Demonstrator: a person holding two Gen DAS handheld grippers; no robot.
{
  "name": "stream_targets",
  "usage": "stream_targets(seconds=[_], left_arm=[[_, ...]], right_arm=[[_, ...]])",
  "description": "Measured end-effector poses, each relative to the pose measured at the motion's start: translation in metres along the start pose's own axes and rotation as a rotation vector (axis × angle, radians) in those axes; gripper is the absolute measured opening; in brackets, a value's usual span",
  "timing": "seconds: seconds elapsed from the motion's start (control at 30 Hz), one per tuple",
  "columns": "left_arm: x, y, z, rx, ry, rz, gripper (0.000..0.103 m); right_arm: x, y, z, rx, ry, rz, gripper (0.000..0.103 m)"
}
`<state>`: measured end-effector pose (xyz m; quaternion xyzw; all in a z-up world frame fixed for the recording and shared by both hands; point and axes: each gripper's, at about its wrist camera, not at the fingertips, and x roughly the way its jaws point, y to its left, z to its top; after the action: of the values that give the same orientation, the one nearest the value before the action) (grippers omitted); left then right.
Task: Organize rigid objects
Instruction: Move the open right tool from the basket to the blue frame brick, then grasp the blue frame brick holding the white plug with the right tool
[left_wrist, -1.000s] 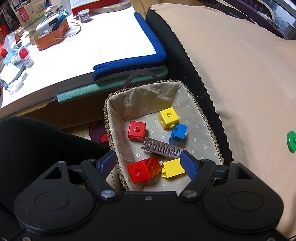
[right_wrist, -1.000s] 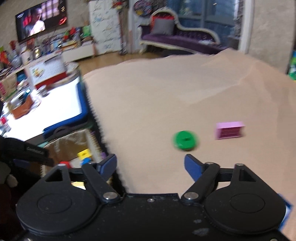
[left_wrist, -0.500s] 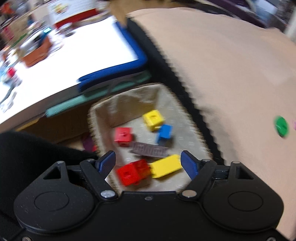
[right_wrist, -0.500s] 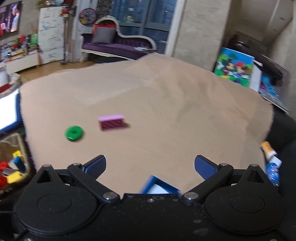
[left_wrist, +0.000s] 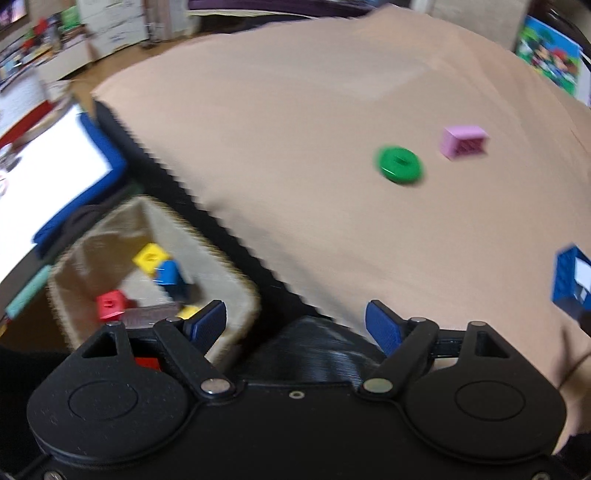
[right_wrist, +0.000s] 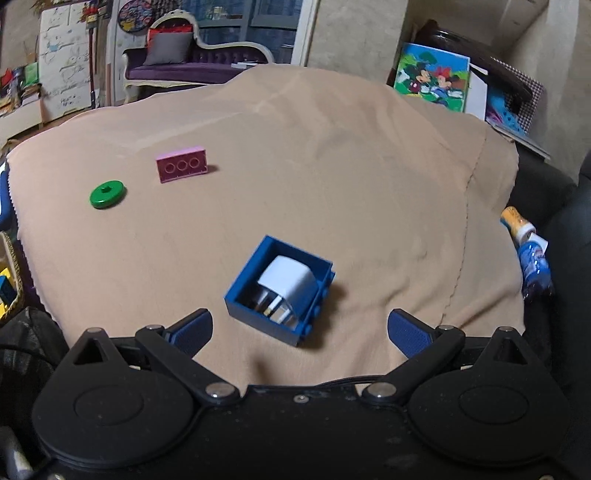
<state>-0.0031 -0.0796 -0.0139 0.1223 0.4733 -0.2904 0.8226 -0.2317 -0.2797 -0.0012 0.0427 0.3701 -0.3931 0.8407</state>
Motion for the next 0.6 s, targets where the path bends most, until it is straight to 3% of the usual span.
stream_targets(seconds=[0.2,0.37,0.47,0.53,0.6], left_arm=[[0.01,-0.04,-0.014,0.117,0.014,-0.013,0.079],[0.012,-0.038,-0.017,0.113,0.022,-0.001,0.079],[0.016,-0.031,-0.017,0.067,0.043,-0.01,0.079],[0.019,-0.03,-0.017,0.044,0.052,-0.019,0.079],[0.022,-0.03,-0.016,0.035,0.056,-0.017,0.079]], right_arm=[[0.006,0.017,-0.008,0.001,-0.052,0.027,0.095],[0.019,0.027,-0.015,0.063,-0.037,0.042,0.077],[0.029,0.022,-0.018,0.13,-0.008,0.046,0.058],[0.033,0.017,-0.02,0.145,-0.008,0.06,0.03],[0.036,0.011,-0.019,0.141,-0.001,0.087,0.016]])
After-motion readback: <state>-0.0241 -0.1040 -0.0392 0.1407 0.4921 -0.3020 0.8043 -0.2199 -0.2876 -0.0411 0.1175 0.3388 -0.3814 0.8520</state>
